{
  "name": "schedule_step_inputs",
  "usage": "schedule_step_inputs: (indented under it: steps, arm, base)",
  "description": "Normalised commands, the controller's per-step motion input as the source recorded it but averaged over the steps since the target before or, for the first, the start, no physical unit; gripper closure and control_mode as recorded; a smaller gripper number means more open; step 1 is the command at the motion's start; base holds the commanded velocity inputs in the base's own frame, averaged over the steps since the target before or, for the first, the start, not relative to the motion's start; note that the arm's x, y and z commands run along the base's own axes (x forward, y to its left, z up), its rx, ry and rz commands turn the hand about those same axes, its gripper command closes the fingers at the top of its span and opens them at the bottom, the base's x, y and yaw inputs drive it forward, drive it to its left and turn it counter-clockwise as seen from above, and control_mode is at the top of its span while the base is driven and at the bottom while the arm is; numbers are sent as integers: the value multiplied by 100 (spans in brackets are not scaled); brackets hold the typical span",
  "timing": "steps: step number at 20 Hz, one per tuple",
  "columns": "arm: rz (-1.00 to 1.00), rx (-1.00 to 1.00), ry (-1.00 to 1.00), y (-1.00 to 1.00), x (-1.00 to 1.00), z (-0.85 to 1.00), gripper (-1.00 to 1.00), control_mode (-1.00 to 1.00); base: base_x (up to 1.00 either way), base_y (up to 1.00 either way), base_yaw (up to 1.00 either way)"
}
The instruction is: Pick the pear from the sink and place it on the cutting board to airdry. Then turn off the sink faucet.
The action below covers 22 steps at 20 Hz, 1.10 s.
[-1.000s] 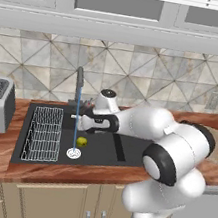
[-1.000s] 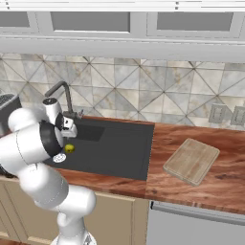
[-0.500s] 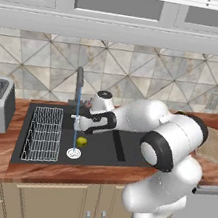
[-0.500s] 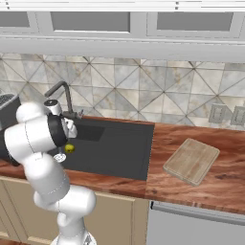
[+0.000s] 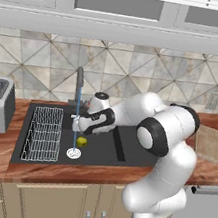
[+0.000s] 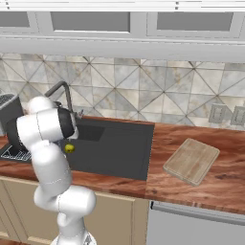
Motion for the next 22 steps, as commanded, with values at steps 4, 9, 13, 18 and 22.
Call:
schedule_step_inputs:
  steps: [4, 9, 13, 18, 22]
  arm:
    - [0, 0, 0, 7, 23, -17, -100, -100]
    - [0, 0, 1, 7, 22, -12, -100, -100]
    - [0, 0, 1, 0, 17, -17, -100, -100]
    - [0, 0, 0, 0, 16, -18, -100, -100]
    - [0, 0, 0, 2, 20, -21, -100, -100]
  base:
    - [0, 0, 0]
    - [0, 0, 0]
    - [0, 0, 0]
    - [0, 0, 0]
    - [0, 0, 0]
